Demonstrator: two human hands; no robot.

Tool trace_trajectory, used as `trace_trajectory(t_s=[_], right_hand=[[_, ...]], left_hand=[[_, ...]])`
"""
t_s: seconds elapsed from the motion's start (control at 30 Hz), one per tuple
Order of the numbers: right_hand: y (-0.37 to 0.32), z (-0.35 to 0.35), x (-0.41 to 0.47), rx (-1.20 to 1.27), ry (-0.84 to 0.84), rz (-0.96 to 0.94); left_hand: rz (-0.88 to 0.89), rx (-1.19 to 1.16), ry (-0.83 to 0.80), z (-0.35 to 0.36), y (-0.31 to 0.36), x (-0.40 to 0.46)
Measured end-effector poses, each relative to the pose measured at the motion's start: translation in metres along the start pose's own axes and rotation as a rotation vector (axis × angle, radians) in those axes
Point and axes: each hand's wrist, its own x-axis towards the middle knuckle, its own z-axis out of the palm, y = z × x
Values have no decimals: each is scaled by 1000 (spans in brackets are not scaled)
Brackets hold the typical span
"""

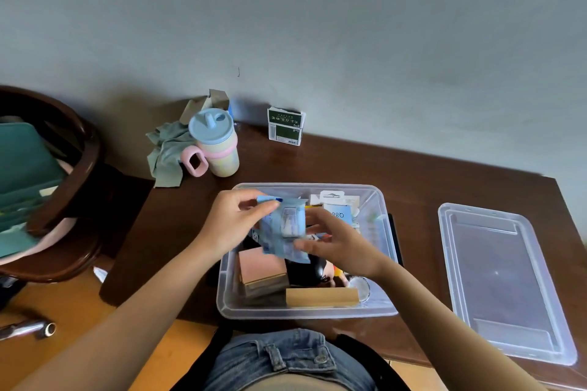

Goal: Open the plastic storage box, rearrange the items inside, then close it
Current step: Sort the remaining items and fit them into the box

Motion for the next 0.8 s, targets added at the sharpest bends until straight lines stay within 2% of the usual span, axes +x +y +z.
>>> trace_trajectory(t_s=[0.1, 0.23, 0.3, 0.4, 0.47, 0.53, 0.67, 0.73, 0.8], right_hand=[[-4, -1, -2, 77, 72, -33], [2, -22, -12, -164, 179, 28], [8, -37, -18, -418, 228, 146], [23, -54, -31, -742, 318, 297], [28, -58, -38, -744, 355, 341], [32, -57, -38, -721, 386, 307], [25, -44, -30, -687, 477, 129], [17, -35, -22, -639, 430, 67], [9, -24, -13, -568, 305, 12]], left_hand=[[-100, -77, -35, 22, -2, -5], [-238, -152, -69, 29, -7, -5], [-198, 10, -112, 21, -16, -4], [-85, 441, -198, 6, -32, -8], [-45, 686, -253, 3, -41, -12], [-17, 888, -280, 6, -45, -16], [-36, 1057, -266, 14, -45, -16], [-50, 1117, -250, 17, -43, -15], [-55, 1189, -232, 20, -43, -18]])
